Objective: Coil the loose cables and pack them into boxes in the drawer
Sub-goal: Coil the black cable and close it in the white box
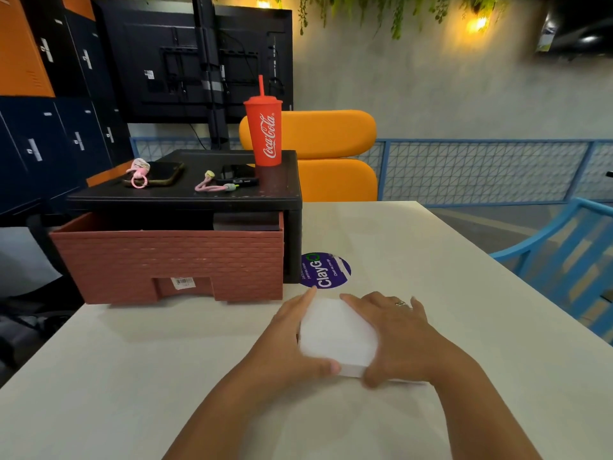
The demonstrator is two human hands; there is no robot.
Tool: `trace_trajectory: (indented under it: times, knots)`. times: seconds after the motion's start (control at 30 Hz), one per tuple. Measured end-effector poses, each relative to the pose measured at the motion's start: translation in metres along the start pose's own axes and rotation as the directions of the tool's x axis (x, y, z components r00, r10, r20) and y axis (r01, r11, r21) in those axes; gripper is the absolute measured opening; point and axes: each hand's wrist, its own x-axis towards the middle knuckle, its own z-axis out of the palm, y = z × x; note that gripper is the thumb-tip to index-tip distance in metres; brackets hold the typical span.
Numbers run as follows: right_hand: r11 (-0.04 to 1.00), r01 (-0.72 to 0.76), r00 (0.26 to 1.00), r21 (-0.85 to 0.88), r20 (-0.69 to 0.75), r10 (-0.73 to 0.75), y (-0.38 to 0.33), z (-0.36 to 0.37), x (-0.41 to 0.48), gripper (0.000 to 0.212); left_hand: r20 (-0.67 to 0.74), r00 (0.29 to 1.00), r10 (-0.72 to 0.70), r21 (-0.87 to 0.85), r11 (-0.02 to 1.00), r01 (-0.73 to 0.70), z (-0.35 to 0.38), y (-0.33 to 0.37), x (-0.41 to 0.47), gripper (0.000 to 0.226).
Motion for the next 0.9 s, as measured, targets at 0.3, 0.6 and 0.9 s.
trace_trajectory:
  times: [0.3,0.6,0.9]
  knots:
    - [0.998,-0.051,0.999,0.040,-0.016,0.052,0.009,0.007,0.006,0.121,0.028,0.993,-0.112,0.194,0.975,0.104,0.008,0.001,0.004,0.106]
    - [0.989,-0.100,0.961,0.110,-0.246,0.125,0.020,0.013,0.020,0.125,-0.031,0.995,-0.092,0.211,0.973,0.097,0.017,-0.003,0.013,0.101]
    - [0.985,-0.162,0.892,0.054,-0.419,0.169,0.017,0.021,0.032,0.092,-0.036,0.994,-0.105,0.228,0.967,0.110,0.019,-0.007,0.014,0.100]
